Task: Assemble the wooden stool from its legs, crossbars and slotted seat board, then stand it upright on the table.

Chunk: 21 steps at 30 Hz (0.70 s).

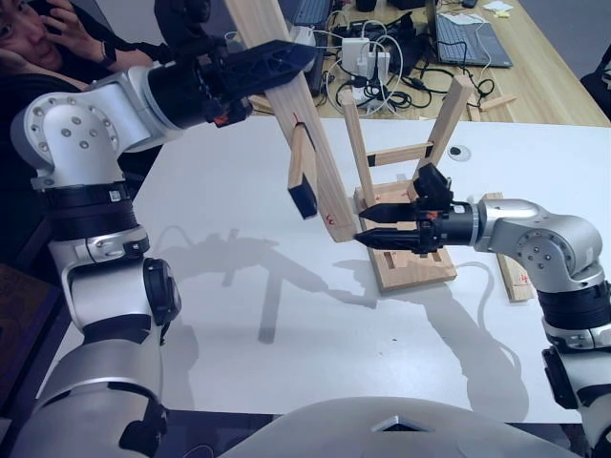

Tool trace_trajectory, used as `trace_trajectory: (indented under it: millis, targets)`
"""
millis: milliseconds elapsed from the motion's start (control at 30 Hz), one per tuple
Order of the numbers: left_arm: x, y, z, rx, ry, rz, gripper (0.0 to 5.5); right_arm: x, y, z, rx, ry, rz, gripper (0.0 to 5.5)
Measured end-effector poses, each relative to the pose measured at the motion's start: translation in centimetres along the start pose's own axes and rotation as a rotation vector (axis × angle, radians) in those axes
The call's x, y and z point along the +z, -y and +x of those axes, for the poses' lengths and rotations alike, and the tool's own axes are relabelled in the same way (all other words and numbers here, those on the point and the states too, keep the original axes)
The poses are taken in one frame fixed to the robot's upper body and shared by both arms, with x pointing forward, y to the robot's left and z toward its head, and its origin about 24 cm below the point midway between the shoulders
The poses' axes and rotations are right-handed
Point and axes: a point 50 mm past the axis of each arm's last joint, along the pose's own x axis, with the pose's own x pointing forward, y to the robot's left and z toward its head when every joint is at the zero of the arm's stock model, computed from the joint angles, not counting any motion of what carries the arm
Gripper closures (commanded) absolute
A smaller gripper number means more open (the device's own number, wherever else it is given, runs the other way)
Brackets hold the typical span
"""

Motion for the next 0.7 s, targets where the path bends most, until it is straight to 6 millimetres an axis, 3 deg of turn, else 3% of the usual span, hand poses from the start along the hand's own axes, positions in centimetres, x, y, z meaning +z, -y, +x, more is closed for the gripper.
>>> trace_trajectory:
  millis: [167, 300, 400, 533, 700]
  targets:
    - [0.0, -1.2, 0.0, 0.145, 0.075, 0.12, 4.48, -1.5, 1.1, -6.2, -0.232, -0.21, -0.026, 3.42]
    - [-1.1, -2.5, -0.1, 0.262, 0.117, 0.152, 4.48, -3.3, 1.8, -10.4, -0.279, -0.567, -0.176, 4.19]
    - [-1.3, -3.1, 0.2, 0.331, 0.179, 0.174, 4.48, -4.4, 3.7, -12.9, -0.319, -0.826, -0.332, 4.84]
    - [-1.8, -3.5, 0.3, 0.384, 0.228, 0.153, 4.48, -4.3, 6.6, -13.3, -0.353, -0.966, -0.487, 5.47]
    - [-2.1, -3.7, 0.8, 0.405, 0.225, 0.146, 4.48, -5.5, 8.0, -10.4, -0.207, -1.045, -0.521, 5.5]
